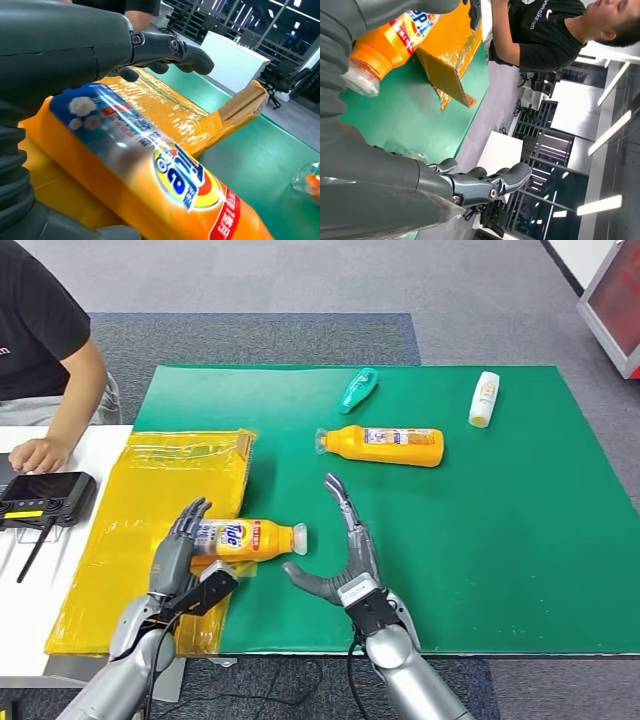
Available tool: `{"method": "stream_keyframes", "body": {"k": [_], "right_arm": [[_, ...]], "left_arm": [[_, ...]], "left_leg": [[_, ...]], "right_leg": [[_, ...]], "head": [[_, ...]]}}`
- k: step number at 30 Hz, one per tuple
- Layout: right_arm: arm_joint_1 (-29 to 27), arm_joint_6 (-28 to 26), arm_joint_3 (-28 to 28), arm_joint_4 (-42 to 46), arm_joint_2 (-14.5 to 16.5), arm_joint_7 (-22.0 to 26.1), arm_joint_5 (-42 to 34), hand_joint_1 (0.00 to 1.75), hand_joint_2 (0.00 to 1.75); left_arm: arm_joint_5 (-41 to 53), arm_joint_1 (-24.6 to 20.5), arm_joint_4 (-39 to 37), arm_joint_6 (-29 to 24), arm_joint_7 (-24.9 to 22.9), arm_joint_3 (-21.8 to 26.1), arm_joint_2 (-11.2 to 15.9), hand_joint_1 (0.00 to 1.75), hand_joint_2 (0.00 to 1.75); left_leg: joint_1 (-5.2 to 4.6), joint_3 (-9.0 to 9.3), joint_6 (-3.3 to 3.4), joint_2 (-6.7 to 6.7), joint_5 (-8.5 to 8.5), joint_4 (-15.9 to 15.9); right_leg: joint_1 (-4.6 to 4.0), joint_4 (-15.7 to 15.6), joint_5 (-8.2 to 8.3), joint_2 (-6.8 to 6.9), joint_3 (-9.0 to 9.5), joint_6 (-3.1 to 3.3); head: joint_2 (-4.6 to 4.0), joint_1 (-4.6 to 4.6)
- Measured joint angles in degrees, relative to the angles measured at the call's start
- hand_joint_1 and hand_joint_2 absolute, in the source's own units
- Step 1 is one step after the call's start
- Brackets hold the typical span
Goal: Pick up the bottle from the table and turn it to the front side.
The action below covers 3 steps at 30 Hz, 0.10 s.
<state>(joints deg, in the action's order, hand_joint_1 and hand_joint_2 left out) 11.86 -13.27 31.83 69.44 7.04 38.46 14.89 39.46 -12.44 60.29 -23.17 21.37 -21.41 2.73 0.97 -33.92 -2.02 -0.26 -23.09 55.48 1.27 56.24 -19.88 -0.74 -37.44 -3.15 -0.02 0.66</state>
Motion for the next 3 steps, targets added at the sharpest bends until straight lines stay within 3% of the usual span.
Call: {"method": "stream_keyframes", "body": {"k": [3], "right_arm": [[-0.14,-0.28,-0.05,0.0,0.0,-0.07,0.18,0.0,1.75]], "left_arm": [[-2.36,0.81,0.88,-0.65,1.37,0.36,-0.37,0.0,0.0]], "left_leg": [[0.0,-0.01,0.0,0.0,0.0,0.0]], "right_leg": [[0.0,0.0,0.0,0.0,-0.02,0.0]], "head": [[0.0,0.0]]}}
